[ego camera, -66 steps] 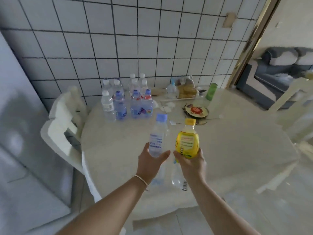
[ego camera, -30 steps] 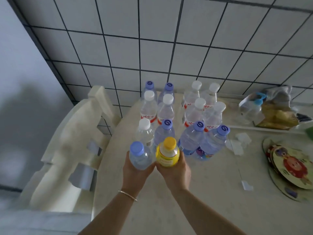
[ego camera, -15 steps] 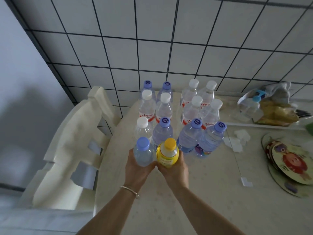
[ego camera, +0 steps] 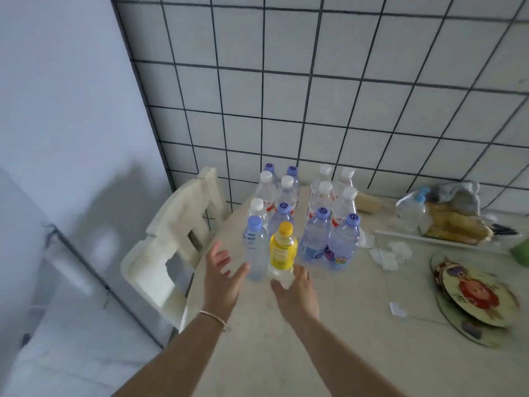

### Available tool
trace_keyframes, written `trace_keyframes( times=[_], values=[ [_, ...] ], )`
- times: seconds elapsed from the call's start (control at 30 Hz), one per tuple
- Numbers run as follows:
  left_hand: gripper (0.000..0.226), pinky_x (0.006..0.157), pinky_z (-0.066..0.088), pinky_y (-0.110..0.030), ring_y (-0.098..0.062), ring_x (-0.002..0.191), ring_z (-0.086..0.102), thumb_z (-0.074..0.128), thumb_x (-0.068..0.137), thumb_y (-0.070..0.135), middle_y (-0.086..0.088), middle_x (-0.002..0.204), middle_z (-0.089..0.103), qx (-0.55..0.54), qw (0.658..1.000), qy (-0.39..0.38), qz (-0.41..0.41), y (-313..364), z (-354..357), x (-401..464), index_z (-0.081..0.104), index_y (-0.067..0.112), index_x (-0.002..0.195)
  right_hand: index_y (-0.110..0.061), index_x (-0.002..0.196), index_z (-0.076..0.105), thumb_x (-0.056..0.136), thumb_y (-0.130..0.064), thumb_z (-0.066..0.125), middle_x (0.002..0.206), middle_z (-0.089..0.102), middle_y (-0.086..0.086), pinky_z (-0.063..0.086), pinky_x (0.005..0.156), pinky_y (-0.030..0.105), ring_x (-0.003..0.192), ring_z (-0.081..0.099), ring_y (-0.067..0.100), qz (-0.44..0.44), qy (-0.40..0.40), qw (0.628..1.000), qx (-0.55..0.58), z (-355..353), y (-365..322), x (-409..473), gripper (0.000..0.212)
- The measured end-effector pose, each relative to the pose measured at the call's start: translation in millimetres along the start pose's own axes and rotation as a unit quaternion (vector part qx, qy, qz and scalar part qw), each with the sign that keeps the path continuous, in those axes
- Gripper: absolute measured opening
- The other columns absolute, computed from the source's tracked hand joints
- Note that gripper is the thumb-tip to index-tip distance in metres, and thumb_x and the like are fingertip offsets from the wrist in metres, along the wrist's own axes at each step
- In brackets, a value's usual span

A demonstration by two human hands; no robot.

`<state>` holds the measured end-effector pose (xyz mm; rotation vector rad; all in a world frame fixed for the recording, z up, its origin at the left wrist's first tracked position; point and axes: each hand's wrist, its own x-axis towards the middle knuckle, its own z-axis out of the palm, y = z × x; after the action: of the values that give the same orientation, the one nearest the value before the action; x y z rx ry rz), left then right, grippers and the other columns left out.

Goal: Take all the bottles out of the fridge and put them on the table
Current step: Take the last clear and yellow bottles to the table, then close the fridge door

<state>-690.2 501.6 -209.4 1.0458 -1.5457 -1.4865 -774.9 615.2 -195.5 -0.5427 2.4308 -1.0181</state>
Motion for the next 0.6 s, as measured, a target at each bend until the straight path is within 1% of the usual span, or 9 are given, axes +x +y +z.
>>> trace_keyframes(
  times=[0.1,0.17,0.23,0.3,0.4,0.43,0.5,0.57,0.6],
  values=[
    [0.066,0.074,0.043,-0.016,-0.016,0.098,0.054,0.072,0.075,0.000,-0.006,0.118,0.049,-0.010,0.999,0.025,0.024,20.0,-18.0,-42.8,0.040,0.016,0.130,-0.010,0.138,0.034,0.086,-0.032,0.060,0.140,0.042,0.007,0.034,0.103,0.031,0.129,0.041,0.024,-0.049,-0.010,0.999,0.020,-7.4,-0.7,-40.0,0.062],
    [0.064,0.070,0.045,-0.013,-0.016,0.097,0.055,0.072,0.076,0.002,-0.005,0.117,0.050,-0.015,0.998,0.046,0.043,33.0,-31.4,-75.5,0.040,0.015,0.131,-0.010,0.138,0.036,0.086,-0.031,0.060,0.140,0.044,0.007,0.034,0.106,0.034,0.129,0.041,0.024,-0.089,-0.008,0.995,0.035,-12.3,0.0,-67.8,0.061],
    [0.061,0.069,0.048,-0.011,-0.015,0.093,0.057,0.072,0.076,0.001,-0.005,0.114,0.051,-0.020,0.995,0.066,0.069,44.8,-46.3,-109.2,0.043,0.018,0.126,-0.010,0.134,0.039,0.086,-0.029,0.061,0.136,0.047,0.007,0.035,0.106,0.036,0.127,0.044,0.024,-0.136,-0.011,0.990,0.046,-15.4,-0.4,-95.0,0.056],
    [0.058,0.070,0.048,-0.015,-0.014,0.090,0.058,0.072,0.074,0.002,-0.002,0.109,0.053,-0.034,0.992,0.084,0.089,56.8,-63.5,-143.9,0.044,0.024,0.120,-0.012,0.130,0.043,0.086,-0.028,0.061,0.132,0.050,0.005,0.036,0.104,0.036,0.124,0.046,0.022,-0.181,-0.021,0.982,0.057,-16.5,-2.9,-123.1,0.050],
    [0.051,0.068,0.049,-0.012,-0.009,0.091,0.059,0.069,0.079,0.003,0.005,0.108,0.055,-0.031,0.988,0.123,0.092,77.3,-91.4,-198.0,0.046,0.023,0.120,-0.016,0.129,0.044,0.087,-0.030,0.059,0.130,0.050,0.001,0.036,0.101,0.031,0.121,0.047,0.018,-0.242,-0.051,0.967,0.059,-16.6,-12.7,-165.8,0.047],
    [0.050,0.068,0.050,-0.012,-0.005,0.092,0.059,0.069,0.080,0.006,0.006,0.109,0.055,-0.015,0.987,0.131,0.096,81.7,-101.2,-214.9,0.047,0.022,0.121,-0.016,0.128,0.044,0.088,-0.031,0.059,0.129,0.051,0.001,0.036,0.100,0.030,0.121,0.047,0.018,-0.257,-0.060,0.963,0.060,-15.5,-17.0,-179.8,0.046],
    [0.049,0.074,0.052,-0.016,-0.002,0.095,0.059,0.071,0.079,0.012,0.008,0.112,0.056,0.034,0.984,0.131,0.118,88.8,-121.0,-246.1,0.048,0.029,0.119,-0.017,0.128,0.044,0.087,-0.032,0.059,0.128,0.052,0.001,0.037,0.098,0.029,0.119,0.048,0.018,-0.286,-0.080,0.952,0.071,-12.5,-28.2,-209.3,0.046],
    [0.047,0.077,0.052,-0.019,-0.004,0.098,0.058,0.071,0.079,0.016,0.011,0.113,0.055,0.065,0.978,0.133,0.146,96.2,-141.9,-268.3,0.046,0.038,0.113,-0.017,0.127,0.044,0.087,-0.031,0.060,0.127,0.052,0.001,0.037,0.093,0.026,0.117,0.049,0.017,-0.316,-0.106,0.939,0.081,-8.4,-45.1,-237.3,0.046],
    [0.045,0.079,0.053,-0.020,-0.004,0.099,0.059,0.071,0.079,0.021,0.011,0.113,0.055,0.082,0.974,0.145,0.152,101.4,-153.2,-276.0,0.046,0.039,0.112,-0.018,0.128,0.044,0.087,-0.031,0.060,0.128,0.052,0.001,0.036,0.093,0.026,0.117,0.049,0.017,-0.331,-0.119,0.932,0.084,-5.9,-54.8,-249.9,0.046]
  ],
)
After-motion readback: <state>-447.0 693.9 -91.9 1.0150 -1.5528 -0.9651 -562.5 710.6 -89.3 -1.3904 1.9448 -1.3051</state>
